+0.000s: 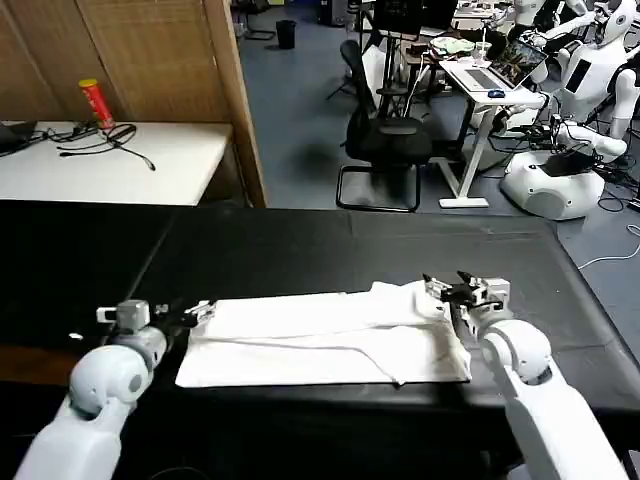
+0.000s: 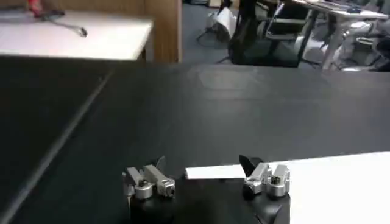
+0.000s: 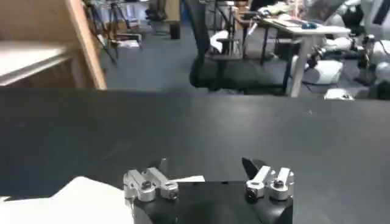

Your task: Fold and organize the clothes.

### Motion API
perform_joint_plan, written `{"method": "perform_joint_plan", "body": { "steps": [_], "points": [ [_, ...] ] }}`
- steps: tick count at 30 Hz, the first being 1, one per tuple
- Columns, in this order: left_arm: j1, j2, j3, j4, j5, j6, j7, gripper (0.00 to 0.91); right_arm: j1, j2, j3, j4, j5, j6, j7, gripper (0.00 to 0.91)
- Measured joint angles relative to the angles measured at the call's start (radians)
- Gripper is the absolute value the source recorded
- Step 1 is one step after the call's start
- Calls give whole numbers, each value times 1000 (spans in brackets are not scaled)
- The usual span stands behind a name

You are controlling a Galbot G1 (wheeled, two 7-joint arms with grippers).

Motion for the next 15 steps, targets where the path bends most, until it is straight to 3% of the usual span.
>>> {"method": "perform_joint_plan", "body": {
  "steps": [1,2,3,5,7,8,9,12,13,15],
  "points": [
    [-6,-5,0,14,-11,0,0,878,5,8,-1,-11,0,2,0,731],
    [-10,-8,0,24,-17,0,0,878,9,15,-1,-20,0,3,-1,575],
    [-12,-9,0,33,-21,0,1,868,12,23,-2,-30,1,3,-1,556],
    [-15,-11,0,47,-26,0,3,683,18,38,-3,-45,1,4,-1,439],
    [-19,-13,0,59,-29,0,3,595,24,52,-3,-61,-2,4,0,341],
    [-20,-14,0,64,-30,0,4,468,25,58,-2,-66,-3,4,0,205],
    [-22,-15,0,70,-30,0,3,293,26,64,-2,-71,-6,4,1,156],
    [-24,-21,0,82,-34,-2,3,49,24,78,-2,-74,-12,4,1,39],
    [-24,-22,0,82,-40,-3,4,0,22,82,-2,-74,-15,5,0,20],
    [-24,-25,0,83,-45,-3,6,0,16,86,0,-70,-24,7,1,0]
  ]
}}
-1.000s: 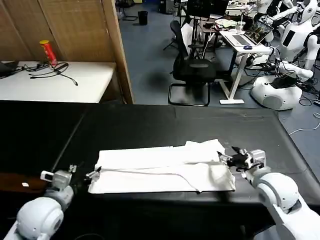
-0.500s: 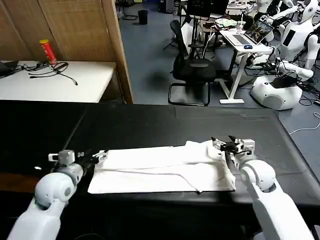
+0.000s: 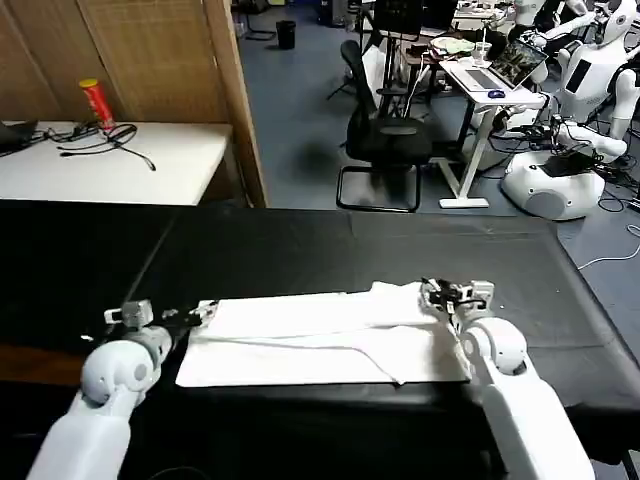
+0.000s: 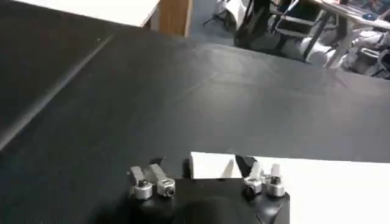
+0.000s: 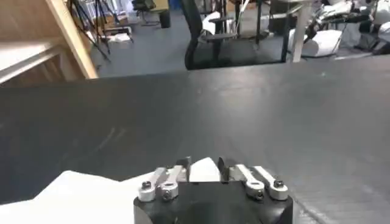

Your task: Fold and organize the clothes.

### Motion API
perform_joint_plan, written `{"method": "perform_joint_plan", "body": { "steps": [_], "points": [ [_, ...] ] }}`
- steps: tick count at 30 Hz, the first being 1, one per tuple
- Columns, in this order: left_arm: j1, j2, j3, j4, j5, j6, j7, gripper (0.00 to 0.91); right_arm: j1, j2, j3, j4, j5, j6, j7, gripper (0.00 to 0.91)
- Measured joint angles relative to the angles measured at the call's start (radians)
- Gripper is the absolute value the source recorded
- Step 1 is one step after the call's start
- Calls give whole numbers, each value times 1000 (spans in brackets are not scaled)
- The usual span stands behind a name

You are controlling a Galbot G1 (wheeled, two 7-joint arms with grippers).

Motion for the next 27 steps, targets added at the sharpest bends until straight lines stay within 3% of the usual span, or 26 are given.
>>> {"method": "perform_joint_plan", "body": {
  "steps": [8,14,15,16,17,18,27],
  "points": [
    [-9,-9,27,5,131,2,59,0,-35,27,18,37,-70,48,44,0],
    [-35,-8,61,30,255,-72,80,0,-54,55,35,56,-115,62,74,0],
    [-42,-8,65,36,260,-81,79,302,-55,57,37,57,-115,59,73,0],
    [-48,-9,68,40,264,-88,77,878,-59,58,39,61,-111,50,67,88],
    [-53,-9,70,42,266,-94,75,878,-63,58,42,66,-105,39,60,371],
    [-54,-9,70,41,268,-101,71,878,-66,57,43,71,-102,32,54,878],
    [-32,16,60,12,292,-134,79,878,-96,19,65,133,-82,17,0,878]
  ]
}}
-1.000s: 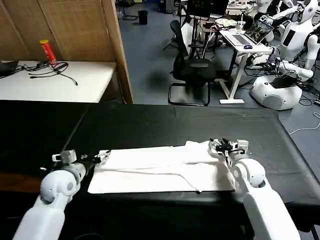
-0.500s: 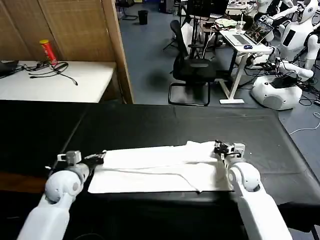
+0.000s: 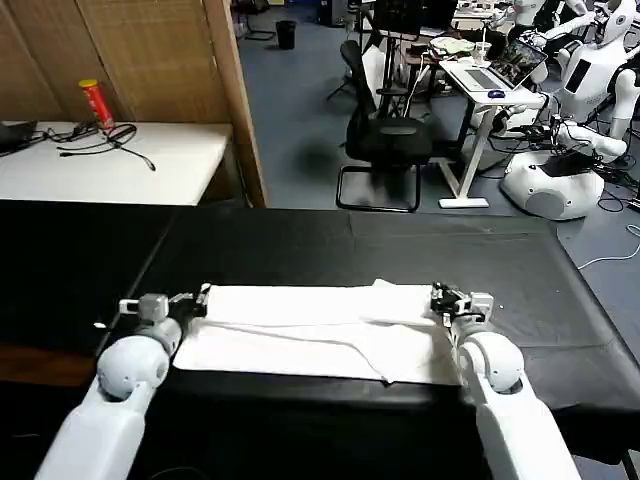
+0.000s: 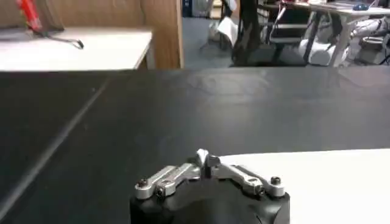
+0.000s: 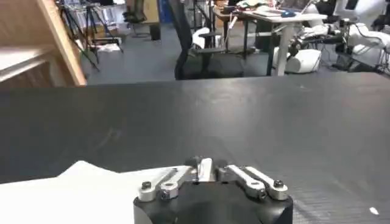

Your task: Fold and organize the clothes.

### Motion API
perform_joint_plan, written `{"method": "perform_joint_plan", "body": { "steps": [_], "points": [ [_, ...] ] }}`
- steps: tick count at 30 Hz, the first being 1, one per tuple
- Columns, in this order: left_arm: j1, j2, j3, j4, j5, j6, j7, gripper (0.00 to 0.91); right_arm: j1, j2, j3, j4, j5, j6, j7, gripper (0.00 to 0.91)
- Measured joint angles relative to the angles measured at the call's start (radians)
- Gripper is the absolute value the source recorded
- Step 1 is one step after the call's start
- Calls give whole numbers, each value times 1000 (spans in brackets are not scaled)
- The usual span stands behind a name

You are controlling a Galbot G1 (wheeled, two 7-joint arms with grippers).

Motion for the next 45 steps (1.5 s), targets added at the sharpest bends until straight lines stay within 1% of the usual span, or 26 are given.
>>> {"method": "perform_joint_plan", "body": {
  "steps": [6,10,13,17,23,24,25,26,27,28,29,32,33,35,37,40,45],
  "points": [
    [27,40,-28,-37,-30,5,-4,878,-31,-30,18,67,37,-6,-1,878],
    [63,42,-57,-79,-50,4,-8,878,-55,-49,28,117,56,-7,-2,878],
    [108,22,-83,-112,-17,-21,-7,878,-77,-57,31,158,65,-6,-5,878],
    [177,-20,-93,-120,48,-58,-2,878,-108,-59,30,210,69,-6,-12,878],
    [228,-55,-97,-123,57,-72,9,878,-130,-61,26,265,70,-5,-15,878],
    [231,-58,-98,-123,57,-72,12,819,-131,-61,26,271,70,-5,-15,878],
    [233,-61,-98,-123,58,-72,15,712,-131,-61,26,277,70,-5,-15,878],
    [235,-64,-98,-123,57,-72,17,624,-132,-61,26,281,70,-4,-15,878],
    [237,-67,-98,-123,57,-72,18,341,-134,-61,26,284,69,-4,-15,878],
    [239,-69,-98,-123,58,-72,19,244,-135,-61,26,287,69,-3,-15,878],
    [242,-71,-98,-123,59,-73,21,166,-136,-61,26,289,68,-2,-14,878],
    [248,-80,-98,-122,63,-75,24,117,-138,-61,26,298,63,1,-14,878],
    [250,-82,-98,-121,63,-75,25,78,-138,-61,26,301,63,1,-14,878],
    [253,-89,-98,-118,64,-78,27,29,-139,-61,26,308,62,2,-16,878],
    [257,-94,-98,-116,67,-81,34,0,-139,-61,25,313,60,2,-19,878],
    [260,-99,-98,-116,57,-72,46,0,-139,-60,25,319,57,2,-24,878],
    [246,-98,-108,-106,-24,-14,67,0,-141,-61,28,331,56,3,-32,878]
  ]
}}
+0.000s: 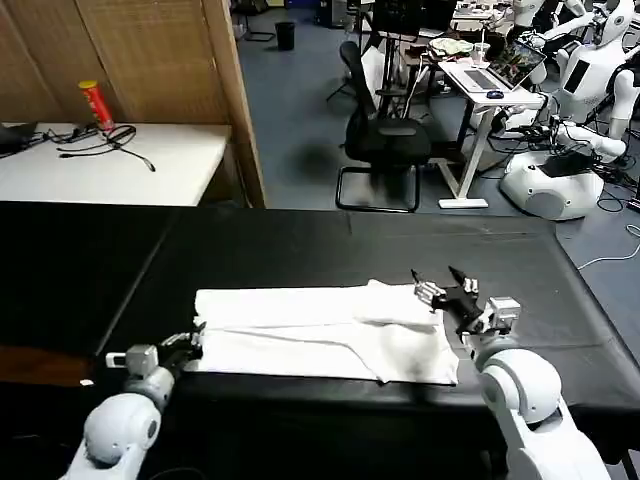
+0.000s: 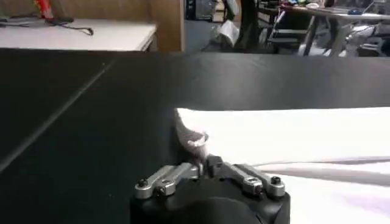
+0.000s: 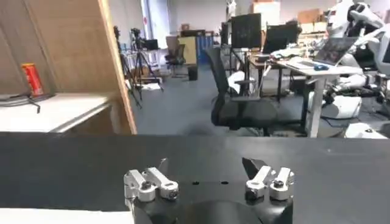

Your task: Fold and organize the clothes.

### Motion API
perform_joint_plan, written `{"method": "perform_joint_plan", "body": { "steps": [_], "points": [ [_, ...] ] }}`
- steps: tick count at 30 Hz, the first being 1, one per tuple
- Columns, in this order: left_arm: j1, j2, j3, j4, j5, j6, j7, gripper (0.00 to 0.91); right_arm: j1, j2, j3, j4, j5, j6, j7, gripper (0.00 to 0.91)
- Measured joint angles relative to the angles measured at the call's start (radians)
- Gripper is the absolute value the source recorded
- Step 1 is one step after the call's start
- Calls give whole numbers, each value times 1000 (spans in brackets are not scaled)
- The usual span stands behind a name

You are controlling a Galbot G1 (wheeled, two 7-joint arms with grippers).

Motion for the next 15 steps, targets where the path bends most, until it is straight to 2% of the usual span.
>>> {"method": "perform_joint_plan", "body": {
  "steps": [5,9,15],
  "points": [
    [-9,19,-8,11,37,-3,38,0,-14,-2,20,16,2,3,-1,878],
    [-2,57,-24,3,180,-55,57,0,-29,-3,44,19,2,11,-1,878],
    [2,152,-62,-2,414,-108,41,0,-51,0,81,26,5,17,-1,878]
  ]
}}
